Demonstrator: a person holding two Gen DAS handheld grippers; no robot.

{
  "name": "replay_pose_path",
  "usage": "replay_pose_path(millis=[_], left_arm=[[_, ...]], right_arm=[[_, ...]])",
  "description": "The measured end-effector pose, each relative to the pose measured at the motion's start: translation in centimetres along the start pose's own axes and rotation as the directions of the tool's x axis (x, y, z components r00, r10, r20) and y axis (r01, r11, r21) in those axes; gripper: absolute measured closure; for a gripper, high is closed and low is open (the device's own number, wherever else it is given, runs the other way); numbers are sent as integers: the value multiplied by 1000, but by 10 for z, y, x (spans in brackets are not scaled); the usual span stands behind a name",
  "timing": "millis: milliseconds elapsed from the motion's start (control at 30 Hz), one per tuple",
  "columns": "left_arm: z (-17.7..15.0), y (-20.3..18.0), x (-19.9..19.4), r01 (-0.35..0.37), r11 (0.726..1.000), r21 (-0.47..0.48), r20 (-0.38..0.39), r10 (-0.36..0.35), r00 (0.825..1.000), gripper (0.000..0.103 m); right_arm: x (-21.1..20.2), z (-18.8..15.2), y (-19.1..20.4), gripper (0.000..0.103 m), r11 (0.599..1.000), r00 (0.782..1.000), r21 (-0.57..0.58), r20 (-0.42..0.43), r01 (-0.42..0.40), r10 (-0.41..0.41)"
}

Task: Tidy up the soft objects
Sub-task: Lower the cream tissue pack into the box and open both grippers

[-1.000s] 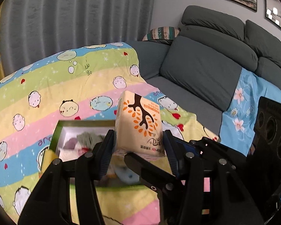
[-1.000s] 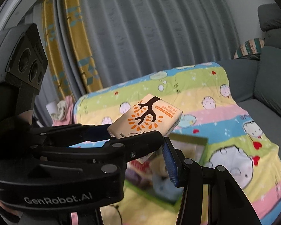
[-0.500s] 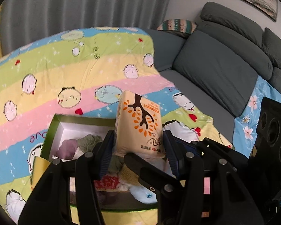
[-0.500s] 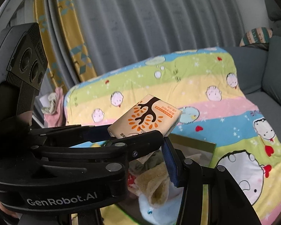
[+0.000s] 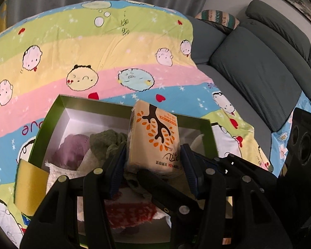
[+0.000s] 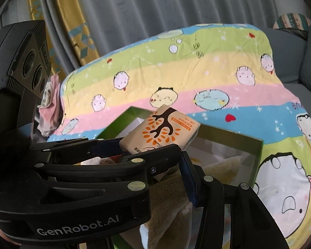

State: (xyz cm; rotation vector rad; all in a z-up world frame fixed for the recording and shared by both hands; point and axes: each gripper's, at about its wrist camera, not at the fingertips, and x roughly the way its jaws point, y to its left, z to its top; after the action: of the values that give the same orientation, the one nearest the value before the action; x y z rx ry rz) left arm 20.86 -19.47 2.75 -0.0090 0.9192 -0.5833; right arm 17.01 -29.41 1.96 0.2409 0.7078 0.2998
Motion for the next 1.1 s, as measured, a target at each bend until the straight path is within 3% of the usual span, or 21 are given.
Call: replay_pose_path(millis=[333,500,700,833,1100], left_arm=[[-5,11,14,-5,1000,-31,-20,4,1000,50],[-11,8,11,-23,1000,-22,-8,23,1000,9],[-19,2,1,-38,999,-2,16,38,999,2],[-24,-2,-12,-56,998,10,54,55,997,1],[-39,-6,-63,-54,999,1,176,53,983,1]], right_arm=[[16,-2,-2,52,1000,998,12,-64,20,-19],[14,-4,-2,52,999,997,10,-72,40,-39],[2,-11,3,45,997,996,-9,-45,71,-71],[-12,-13,5,31,994,994,-8,-25,107,-107],[-62,-23,13,30,989,986,0,84,146,-146]])
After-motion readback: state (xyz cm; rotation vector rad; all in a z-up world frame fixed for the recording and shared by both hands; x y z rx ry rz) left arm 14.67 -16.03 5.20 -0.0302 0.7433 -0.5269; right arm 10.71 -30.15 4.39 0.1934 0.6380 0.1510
